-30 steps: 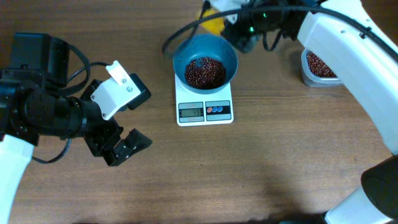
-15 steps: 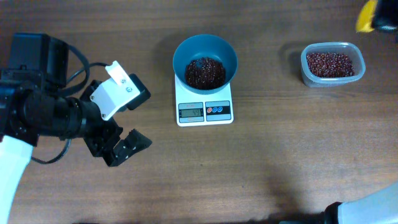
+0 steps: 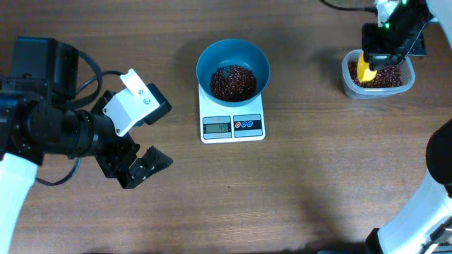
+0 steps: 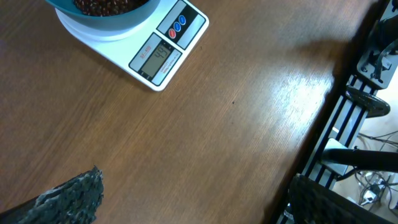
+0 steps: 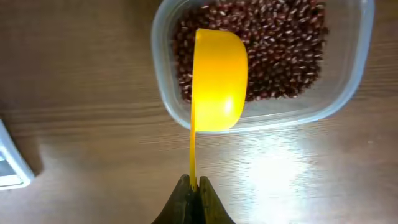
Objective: Scoop item into bowl and weigh 50g on scale
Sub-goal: 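Return the scoop to the bean tub and scoop more beans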
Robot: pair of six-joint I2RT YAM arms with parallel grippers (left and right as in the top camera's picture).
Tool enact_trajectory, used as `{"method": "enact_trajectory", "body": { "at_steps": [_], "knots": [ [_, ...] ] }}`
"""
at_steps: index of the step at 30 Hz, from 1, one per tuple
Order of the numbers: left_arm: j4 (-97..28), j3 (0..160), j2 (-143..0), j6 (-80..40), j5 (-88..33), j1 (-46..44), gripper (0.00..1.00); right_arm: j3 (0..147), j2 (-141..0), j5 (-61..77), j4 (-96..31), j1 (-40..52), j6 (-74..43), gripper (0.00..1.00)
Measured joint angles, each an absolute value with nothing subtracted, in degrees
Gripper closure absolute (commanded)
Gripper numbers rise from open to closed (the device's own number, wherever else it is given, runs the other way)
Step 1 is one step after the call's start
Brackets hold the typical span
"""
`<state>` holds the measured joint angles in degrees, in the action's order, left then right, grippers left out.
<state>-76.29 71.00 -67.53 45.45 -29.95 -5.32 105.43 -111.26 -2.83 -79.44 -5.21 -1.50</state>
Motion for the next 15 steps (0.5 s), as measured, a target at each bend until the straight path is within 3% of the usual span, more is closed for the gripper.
{"method": "enact_trajectory", "body": {
  "at_steps": [15],
  "knots": [
    [-76.25, 71.00, -67.53, 45.45, -29.93, -5.32, 0.01, 101.32, -111.26, -0.99, -74.30, -5.21, 0.01, 0.96]
  ]
}}
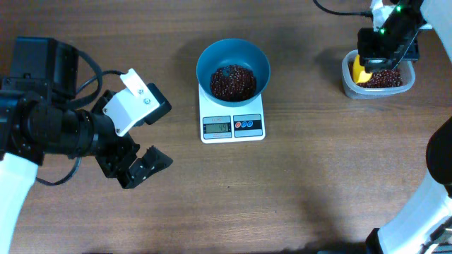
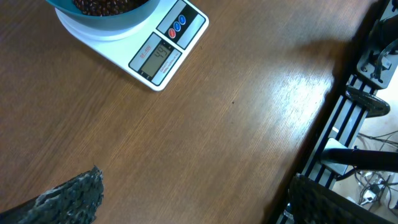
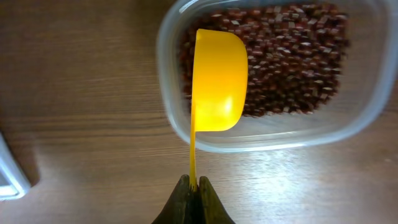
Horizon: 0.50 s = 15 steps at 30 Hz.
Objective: Scoop item into bowl and weigh 50g on scale
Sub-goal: 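Return the scoop to the bean tub and scoop more beans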
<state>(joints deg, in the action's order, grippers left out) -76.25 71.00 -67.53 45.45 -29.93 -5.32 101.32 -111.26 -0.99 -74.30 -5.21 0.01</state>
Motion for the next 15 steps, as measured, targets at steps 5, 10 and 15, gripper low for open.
{"method": "enact_trajectory", "body": {
  "at_steps": [5, 10, 15],
  "knots": [
    [-76.27, 71.00, -67.53, 45.45, -29.95, -5.32, 0.01, 101.32, -111.26, 4.27, -74.24, -6.39, 1.10, 0.96],
    [-76.27, 71.00, -67.53, 45.45, -29.93, -5.32, 0.01, 101.32, -111.26, 12.36, -74.11, -13.65, 3.97, 0.96],
    [-76.25, 71.00, -67.53, 45.45, -29.95, -5.32, 0.01, 101.32, -111.26, 22.28, -73.89, -21.37, 12.25, 0.96]
  ]
}}
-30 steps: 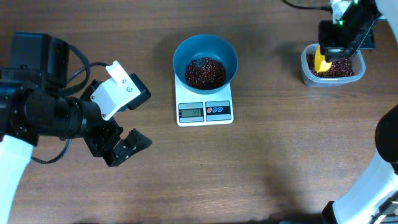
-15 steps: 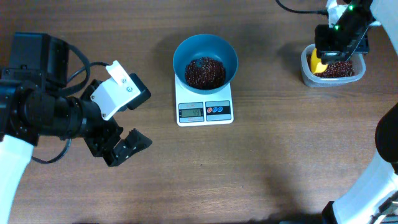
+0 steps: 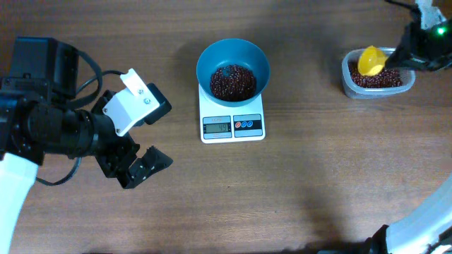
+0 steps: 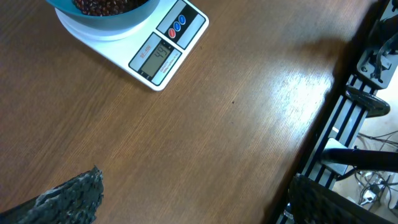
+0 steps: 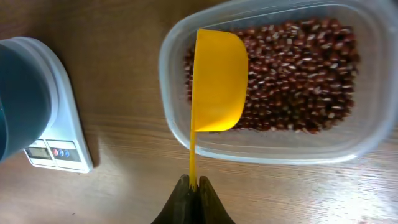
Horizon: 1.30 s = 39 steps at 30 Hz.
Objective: Scoop item into bowl and weigh 50g on scale
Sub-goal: 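Return the scoop to the bean tub and scoop more beans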
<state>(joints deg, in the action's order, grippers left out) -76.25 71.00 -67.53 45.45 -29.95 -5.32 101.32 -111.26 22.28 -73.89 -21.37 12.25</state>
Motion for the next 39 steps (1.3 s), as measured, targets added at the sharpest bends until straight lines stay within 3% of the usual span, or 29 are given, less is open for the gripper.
{"method": "enact_trajectory", "body": {
  "at_steps": [5, 10, 39],
  "knots": [
    [-76.27, 71.00, -67.53, 45.45, -29.93, -5.32, 0.01, 101.27, -111.26, 9.10, -73.19, -16.34, 14.06, 0.96],
    [-76.25, 71.00, -67.53, 45.45, -29.95, -5.32, 0.01, 99.09, -111.26, 4.91, -72.97, -11.86, 14.26, 0.96],
    [-76.25, 71.00, -67.53, 45.45, -29.93, -5.32, 0.01, 101.16, -109.06, 12.12, -73.34, -18.94, 13.45, 0.96]
  ]
}}
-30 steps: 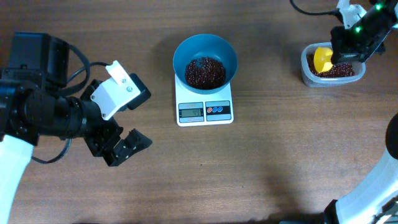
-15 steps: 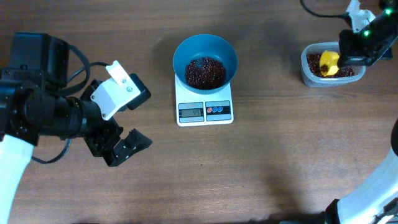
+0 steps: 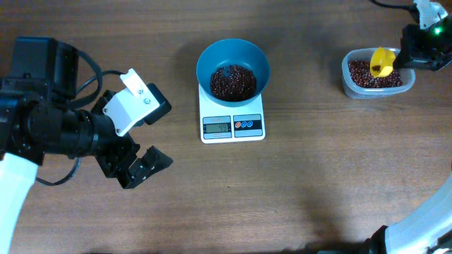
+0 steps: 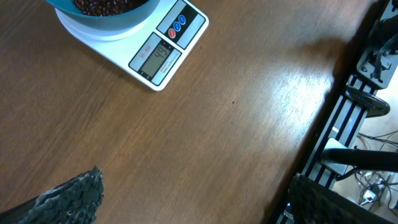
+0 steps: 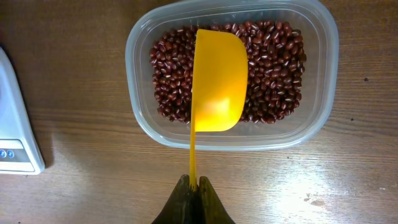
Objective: Scoop item into bowl and weigh 50g on scale
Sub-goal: 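Return the scoop to the bean tub and scoop more beans, then carry the scoop over the teal bowl and tip beans in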
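A blue bowl (image 3: pixel 233 65) holding red beans stands on the white scale (image 3: pixel 232 125) at the table's middle; its display (image 4: pixel 155 58) is lit, digits unclear. At the far right a clear tub of red beans (image 3: pixel 376 74) sits on the table. My right gripper (image 5: pixel 193 182) is shut on the thin handle of a yellow scoop (image 5: pixel 217 79), whose empty cup hangs over the tub (image 5: pixel 231 74). My left gripper (image 3: pixel 145 166) rests open at the left, nothing between its fingers.
The table's right edge and a black metal frame (image 4: pixel 348 118) show in the left wrist view. Bare wooden tabletop lies between the scale and the tub.
My right gripper has shifted so the scoop sits squarely over the tub's middle. In the overhead view the scoop has turned from face-up to tilted. The left arm is unchanged.
The right gripper held the empty yellow scoop over the tub's left rim. It stayed there, then hung higher with the scale in its view, and now sits over the tub's middle. Bowl, scale and left arm stayed still.
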Robot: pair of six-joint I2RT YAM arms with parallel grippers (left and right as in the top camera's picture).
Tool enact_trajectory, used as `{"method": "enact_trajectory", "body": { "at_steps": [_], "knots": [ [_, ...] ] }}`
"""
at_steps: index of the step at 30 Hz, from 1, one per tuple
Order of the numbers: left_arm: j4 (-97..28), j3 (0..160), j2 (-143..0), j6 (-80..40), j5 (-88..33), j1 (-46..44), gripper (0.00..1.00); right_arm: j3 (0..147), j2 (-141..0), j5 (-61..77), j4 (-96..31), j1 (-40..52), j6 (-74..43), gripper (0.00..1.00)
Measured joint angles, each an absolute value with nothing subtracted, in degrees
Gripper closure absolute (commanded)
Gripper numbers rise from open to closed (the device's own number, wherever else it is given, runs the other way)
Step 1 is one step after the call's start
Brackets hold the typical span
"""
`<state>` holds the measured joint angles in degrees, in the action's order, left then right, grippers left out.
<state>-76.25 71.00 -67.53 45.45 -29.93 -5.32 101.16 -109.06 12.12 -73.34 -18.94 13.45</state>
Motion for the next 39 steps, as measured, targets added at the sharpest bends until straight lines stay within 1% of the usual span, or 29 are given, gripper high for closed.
{"method": "enact_trajectory", "body": {
  "at_steps": [10, 15, 20, 21, 23, 25, 28, 31, 34, 39],
  "knots": [
    [-76.25, 71.00, -67.53, 45.45, -29.93, -5.32, 0.01, 101.16, -108.27, 11.11, -74.91, -18.00, 13.47, 0.96],
    [-76.25, 71.00, -67.53, 45.45, -29.93, -5.32, 0.01, 101.16, -108.25, 19.03, -76.14, -18.17, 14.87, 0.96],
    [-76.27, 71.00, -67.53, 45.45, -29.93, -5.32, 0.01, 103.50, -108.22, 33.43, -76.03, -17.08, 15.42, 0.96],
    [-76.23, 71.00, -67.53, 45.45, -29.93, -5.32, 0.01, 104.86, -108.22, 34.70, -75.11, -15.33, 15.42, 0.96],
    [-76.27, 71.00, -67.51, 45.45, -29.95, -5.32, 0.01, 107.50, -108.05, 36.71, -71.68, -8.54, 15.49, 0.96],
    [-76.27, 71.00, -67.53, 45.45, -29.93, -5.32, 0.01, 108.09, -107.83, 36.42, -68.42, 0.03, 15.44, 0.96],
    [-76.27, 71.00, -67.53, 45.45, -29.93, -5.32, 0.01, 108.12, -107.83, 35.51, -67.00, 7.29, 15.46, 0.96],
    [-76.25, 71.00, -67.53, 45.45, -29.93, -5.32, 0.01, 108.12, -107.83, 26.39, -65.87, 13.61, 15.55, 0.96],
    [-76.27, 71.00, -67.53, 45.45, -29.93, -5.32, 0.01, 108.66, -107.72, 21.45, -65.84, 16.01, 15.66, 0.96],
    [-76.27, 71.00, -67.53, 45.45, -29.93, -5.32, 0.01, 110.13, -107.68, 20.40, -66.81, 16.56, 15.73, 0.96]
  ]
}}
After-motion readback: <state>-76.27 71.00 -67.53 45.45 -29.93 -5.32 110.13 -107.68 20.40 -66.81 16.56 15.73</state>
